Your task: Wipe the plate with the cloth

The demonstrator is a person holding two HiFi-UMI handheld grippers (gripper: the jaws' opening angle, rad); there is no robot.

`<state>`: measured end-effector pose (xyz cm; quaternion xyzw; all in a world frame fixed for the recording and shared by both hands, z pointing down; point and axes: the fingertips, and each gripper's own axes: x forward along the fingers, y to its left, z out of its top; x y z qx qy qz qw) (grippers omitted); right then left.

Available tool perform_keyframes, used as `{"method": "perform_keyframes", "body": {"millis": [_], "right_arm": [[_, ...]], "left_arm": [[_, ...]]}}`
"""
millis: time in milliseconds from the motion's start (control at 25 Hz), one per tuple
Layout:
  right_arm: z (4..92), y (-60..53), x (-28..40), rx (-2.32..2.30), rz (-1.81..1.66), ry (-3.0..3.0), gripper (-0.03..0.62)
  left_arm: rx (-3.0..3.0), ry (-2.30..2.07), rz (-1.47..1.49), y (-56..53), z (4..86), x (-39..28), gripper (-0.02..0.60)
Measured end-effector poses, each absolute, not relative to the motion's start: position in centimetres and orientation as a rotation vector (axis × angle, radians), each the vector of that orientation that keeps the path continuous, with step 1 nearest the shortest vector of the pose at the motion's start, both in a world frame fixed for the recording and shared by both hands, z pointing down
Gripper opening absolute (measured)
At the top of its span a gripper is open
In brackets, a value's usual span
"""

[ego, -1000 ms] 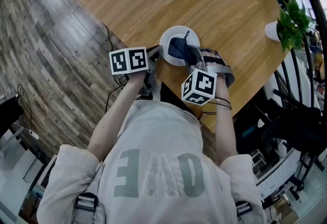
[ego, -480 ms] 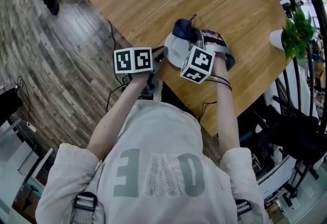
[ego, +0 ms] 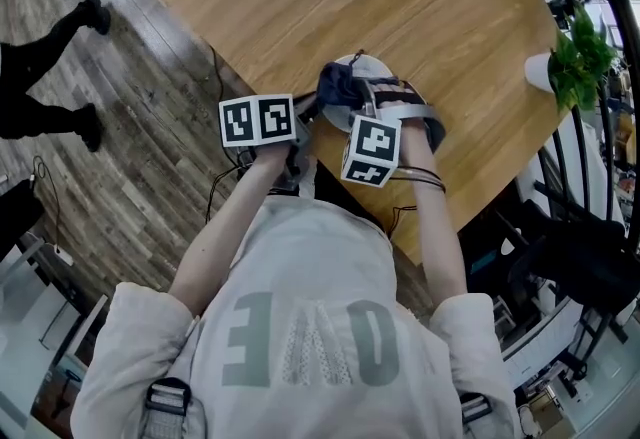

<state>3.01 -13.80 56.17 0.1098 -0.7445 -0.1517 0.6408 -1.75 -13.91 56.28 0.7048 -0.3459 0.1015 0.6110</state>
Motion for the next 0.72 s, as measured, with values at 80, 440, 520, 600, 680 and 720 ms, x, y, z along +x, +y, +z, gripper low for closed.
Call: {"method": "perform_keyframes", "body": {"millis": [80,440,520,600,680,720], "right_arm": [[56.1,-12.8,2.4,0.225,-0.334,-1.714,0.057],[55.8,-9.2,0.9,0.156,-0.339,-1.720,0.057],[55.7,-8.6,0.9,0.152,-0.321,-1.727,0.057],[55.4,-7.9,0.8,0.145,-0.304,-1.737,0.057],[55.3,-7.2,0.7,0.135,-0.296,-1.746,0.057],[55.3,-6.9,0.6,0.130,-0.293,-1.750,0.057]], "left_arm": [[1.626,-0.799,0.231,-13.9,56.2,-1.8,0.031],[1.622,-0.794,0.204,-13.9,56.2,-1.7,0.029],[1.624,-0.793,0.203,-13.9,56.2,-1.7,0.029],[1.620,-0.791,0.200,-13.9,56.2,-1.7,0.029],[1.619,-0.792,0.194,-14.0,56.1,-1.8,0.028],[1.620,-0.793,0.192,-14.0,56.1,-1.8,0.028]]}}
